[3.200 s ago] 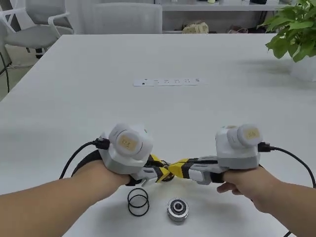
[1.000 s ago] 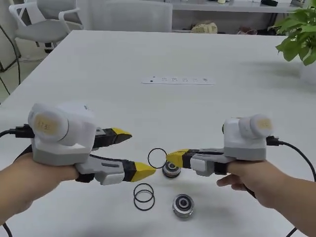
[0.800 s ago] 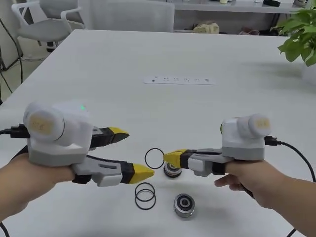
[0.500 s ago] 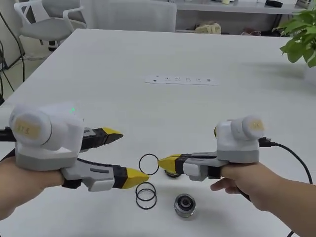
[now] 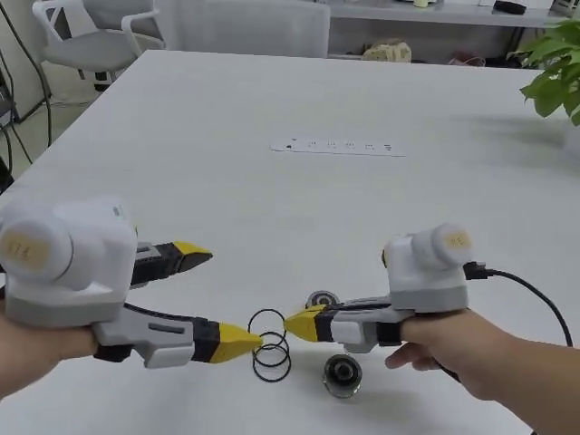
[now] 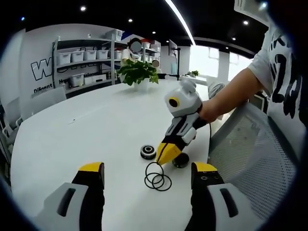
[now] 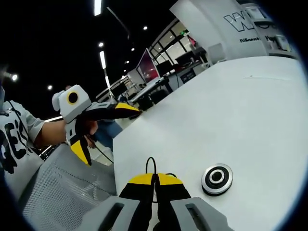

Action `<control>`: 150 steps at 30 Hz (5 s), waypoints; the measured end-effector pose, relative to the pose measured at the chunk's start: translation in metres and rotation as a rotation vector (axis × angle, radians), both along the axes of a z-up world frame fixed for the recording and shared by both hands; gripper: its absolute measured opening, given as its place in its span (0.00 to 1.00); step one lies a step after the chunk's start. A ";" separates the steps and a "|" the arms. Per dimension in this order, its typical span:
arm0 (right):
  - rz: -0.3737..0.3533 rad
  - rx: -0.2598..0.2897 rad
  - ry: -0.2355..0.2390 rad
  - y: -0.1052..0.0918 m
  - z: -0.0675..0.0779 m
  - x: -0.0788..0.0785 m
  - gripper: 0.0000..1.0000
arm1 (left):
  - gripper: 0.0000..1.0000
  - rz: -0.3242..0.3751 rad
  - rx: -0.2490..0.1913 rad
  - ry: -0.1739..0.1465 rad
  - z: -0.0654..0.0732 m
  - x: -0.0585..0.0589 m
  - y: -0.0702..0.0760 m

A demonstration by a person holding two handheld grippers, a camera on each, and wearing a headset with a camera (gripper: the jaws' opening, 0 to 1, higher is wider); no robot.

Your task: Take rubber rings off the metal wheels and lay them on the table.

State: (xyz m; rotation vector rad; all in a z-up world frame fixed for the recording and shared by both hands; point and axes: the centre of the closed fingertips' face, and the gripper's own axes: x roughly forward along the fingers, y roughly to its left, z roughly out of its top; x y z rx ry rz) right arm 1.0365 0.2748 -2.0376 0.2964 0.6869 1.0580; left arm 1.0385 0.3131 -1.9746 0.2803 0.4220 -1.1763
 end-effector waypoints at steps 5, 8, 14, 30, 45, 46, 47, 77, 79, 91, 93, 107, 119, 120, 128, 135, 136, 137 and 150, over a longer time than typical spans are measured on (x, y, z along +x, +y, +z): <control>0.016 -0.009 0.021 0.001 -0.005 -0.005 0.00 | 0.76 -0.013 0.015 0.002 -0.003 -0.007 0.003; 0.032 -0.018 0.036 0.003 -0.009 -0.009 0.00 | 0.76 -0.012 0.016 0.007 -0.004 -0.009 0.006; 0.057 -0.039 0.053 0.005 -0.014 -0.015 0.00 | 0.78 -0.014 0.037 0.009 -0.008 -0.015 0.013; 0.063 -0.097 0.068 0.000 -0.026 -0.017 0.00 | 0.79 -0.026 0.063 0.006 -0.008 -0.027 0.021; 0.082 -0.161 0.011 -0.001 -0.033 -0.016 0.06 | 0.79 -0.017 0.072 0.013 -0.009 -0.026 0.025; 0.083 -0.164 0.010 -0.001 -0.033 -0.016 0.06 | 0.79 -0.018 0.073 0.013 -0.009 -0.026 0.025; 0.084 -0.166 0.008 -0.002 -0.033 -0.016 0.07 | 0.79 -0.018 0.074 0.014 -0.009 -0.026 0.025; -0.109 -0.065 -0.168 -0.044 0.029 0.030 0.23 | 0.74 -0.022 0.042 -0.015 0.011 0.003 0.001; -0.123 -0.064 -0.181 -0.049 0.031 0.032 0.24 | 0.73 -0.018 0.034 -0.012 0.012 0.007 -0.002; -0.176 -0.101 -0.235 -0.075 0.030 0.043 0.28 | 0.68 -0.008 0.007 0.003 0.014 0.025 -0.020; -0.174 -0.123 -0.250 -0.079 0.027 0.043 0.29 | 0.66 -0.011 0.010 0.000 0.013 0.028 -0.024; -0.149 -0.207 -0.280 -0.091 0.005 0.039 0.32 | 0.56 -0.040 0.038 0.036 -0.010 0.037 -0.051; -0.100 -0.250 -0.282 -0.084 -0.012 0.034 0.34 | 0.49 -0.079 0.078 0.054 -0.036 0.041 -0.074; -0.098 -0.253 -0.281 -0.084 -0.013 0.034 0.34 | 0.48 -0.082 0.082 0.056 -0.038 0.041 -0.076; -0.094 -0.262 -0.276 -0.085 -0.018 0.034 0.34 | 0.40 -0.103 0.098 0.068 -0.050 0.043 -0.089; -0.093 -0.263 -0.272 -0.085 -0.020 0.033 0.34 | 0.33 -0.124 0.122 0.079 -0.062 0.040 -0.099; -0.093 -0.262 -0.271 -0.085 -0.021 0.033 0.34 | 0.31 -0.127 0.125 0.080 -0.064 0.040 -0.101; -0.093 -0.262 -0.271 -0.085 -0.021 0.033 0.34 | 0.29 -0.127 0.127 0.082 -0.065 0.040 -0.102; -0.088 -0.264 -0.263 -0.084 -0.024 0.030 0.34 | 0.17 -0.143 0.174 0.084 -0.083 0.040 -0.111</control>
